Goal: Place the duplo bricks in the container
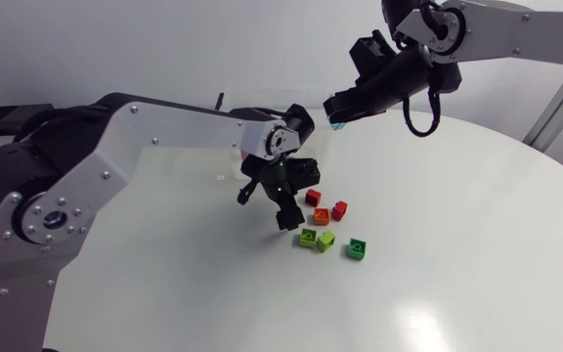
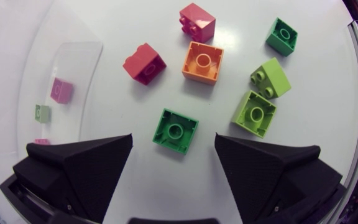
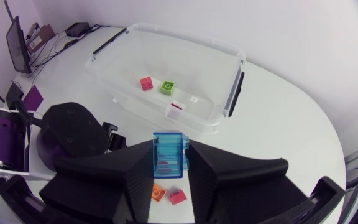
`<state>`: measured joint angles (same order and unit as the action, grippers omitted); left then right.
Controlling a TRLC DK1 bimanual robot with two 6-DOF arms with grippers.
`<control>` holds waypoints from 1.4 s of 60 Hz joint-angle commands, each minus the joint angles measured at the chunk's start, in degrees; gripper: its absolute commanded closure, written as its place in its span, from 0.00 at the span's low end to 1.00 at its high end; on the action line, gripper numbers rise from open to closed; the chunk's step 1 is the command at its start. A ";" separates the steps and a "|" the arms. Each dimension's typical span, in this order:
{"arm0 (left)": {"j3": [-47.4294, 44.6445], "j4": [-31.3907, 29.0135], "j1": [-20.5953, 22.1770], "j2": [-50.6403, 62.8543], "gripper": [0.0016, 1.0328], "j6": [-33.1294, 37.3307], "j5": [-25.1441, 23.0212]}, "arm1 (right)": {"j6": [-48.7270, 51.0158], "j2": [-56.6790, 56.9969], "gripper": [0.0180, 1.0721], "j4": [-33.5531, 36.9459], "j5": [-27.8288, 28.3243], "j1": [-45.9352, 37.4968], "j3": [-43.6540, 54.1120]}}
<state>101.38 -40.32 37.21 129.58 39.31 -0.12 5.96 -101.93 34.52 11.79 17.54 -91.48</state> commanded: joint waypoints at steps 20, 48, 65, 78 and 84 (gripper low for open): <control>6.99 -6.71 0.23 5.42 0.22 4.20 -1.81 | -0.68 -3.71 0.73 0.37 0.42 -0.31 -4.14; 0.13 -7.59 -0.65 1.47 0.89 5.34 -8.84 | -1.74 -9.52 0.73 -0.69 -0.98 -0.58 -10.91; -13.84 -2.05 -2.41 -12.77 0.89 3.32 -11.39 | -2.35 -17.43 0.72 -0.69 -2.48 -0.75 -18.38; -19.21 0.24 -4.43 -24.64 0.89 1.56 -12.10 | -2.35 -23.05 0.54 0.46 -3.44 -0.23 -24.89; -18.33 1.47 -6.36 -27.63 0.89 0.68 -12.27 | -2.35 -23.58 0.17 0.81 -3.71 -0.05 -25.94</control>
<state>83.55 -39.62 32.84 105.01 41.47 -11.79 4.89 -123.92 34.54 8.69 17.17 -115.33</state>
